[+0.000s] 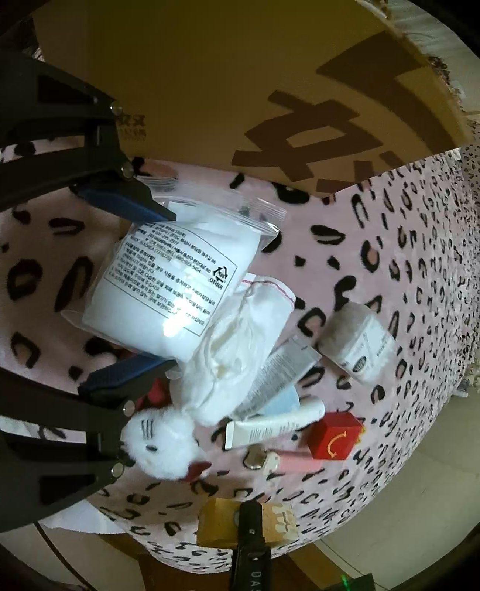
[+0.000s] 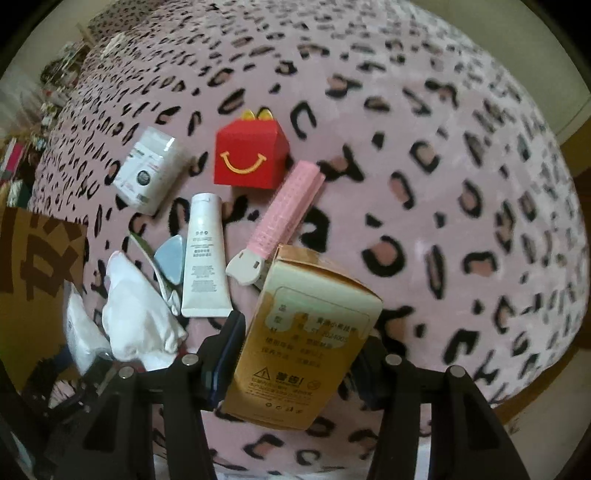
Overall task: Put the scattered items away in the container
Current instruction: 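Carry the cotton-pad bag and yellow box with both tools over the cardboard box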
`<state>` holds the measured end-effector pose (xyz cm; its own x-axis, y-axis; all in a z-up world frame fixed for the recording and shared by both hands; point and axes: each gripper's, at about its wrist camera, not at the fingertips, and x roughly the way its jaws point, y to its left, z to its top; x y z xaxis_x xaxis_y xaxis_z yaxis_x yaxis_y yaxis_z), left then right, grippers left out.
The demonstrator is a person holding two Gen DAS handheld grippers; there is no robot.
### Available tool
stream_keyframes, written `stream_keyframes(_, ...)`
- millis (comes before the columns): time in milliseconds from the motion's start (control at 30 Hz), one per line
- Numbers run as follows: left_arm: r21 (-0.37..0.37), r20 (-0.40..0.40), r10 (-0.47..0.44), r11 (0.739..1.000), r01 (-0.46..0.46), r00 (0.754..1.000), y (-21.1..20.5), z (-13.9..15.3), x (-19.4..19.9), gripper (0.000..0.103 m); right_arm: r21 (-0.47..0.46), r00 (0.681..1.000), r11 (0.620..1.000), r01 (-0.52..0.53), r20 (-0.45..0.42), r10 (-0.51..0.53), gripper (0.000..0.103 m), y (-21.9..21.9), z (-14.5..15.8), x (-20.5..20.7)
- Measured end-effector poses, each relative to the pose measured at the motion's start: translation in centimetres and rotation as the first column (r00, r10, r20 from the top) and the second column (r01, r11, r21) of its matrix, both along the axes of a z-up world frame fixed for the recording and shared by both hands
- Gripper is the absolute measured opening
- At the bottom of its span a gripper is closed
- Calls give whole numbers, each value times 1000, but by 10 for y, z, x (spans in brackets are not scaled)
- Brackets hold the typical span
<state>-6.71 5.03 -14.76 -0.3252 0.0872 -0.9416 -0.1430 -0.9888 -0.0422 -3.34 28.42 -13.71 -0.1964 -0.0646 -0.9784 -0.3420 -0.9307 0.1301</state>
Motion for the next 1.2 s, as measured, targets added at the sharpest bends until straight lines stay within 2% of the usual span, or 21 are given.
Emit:
stream_keyframes(67,-1,0,1,1000,-1,1000,-3,8,5,68,52,999,998,-31,-10,32,54,-4,15,-7)
stream_keyframes(133,-3,-1,2,1000,-2,1000,-3,16,9,68,81,998,995,-57,-23,59,54,30,33,9)
stream_keyframes(367,-5,-3,13,1000,-13,1000,-11,53,28,68,140,989,982,-128,-53,137,54,-7,45,6)
stream_keyframes(667,7,-81,10,1000,-9,997,-27,112,52,68,197,965,956,-218,-101,241,54,-50,74,11)
stream_keyframes(1000,8,-150,71,997,-71,986,-72,153,79,68,248,910,907,-341,-154,385,54,-120,110,13)
stream_keyframes(1200,16,-180,111,994,-110,977,-101,173,93,68,274,865,866,-419,-170,472,54,-164,130,5)
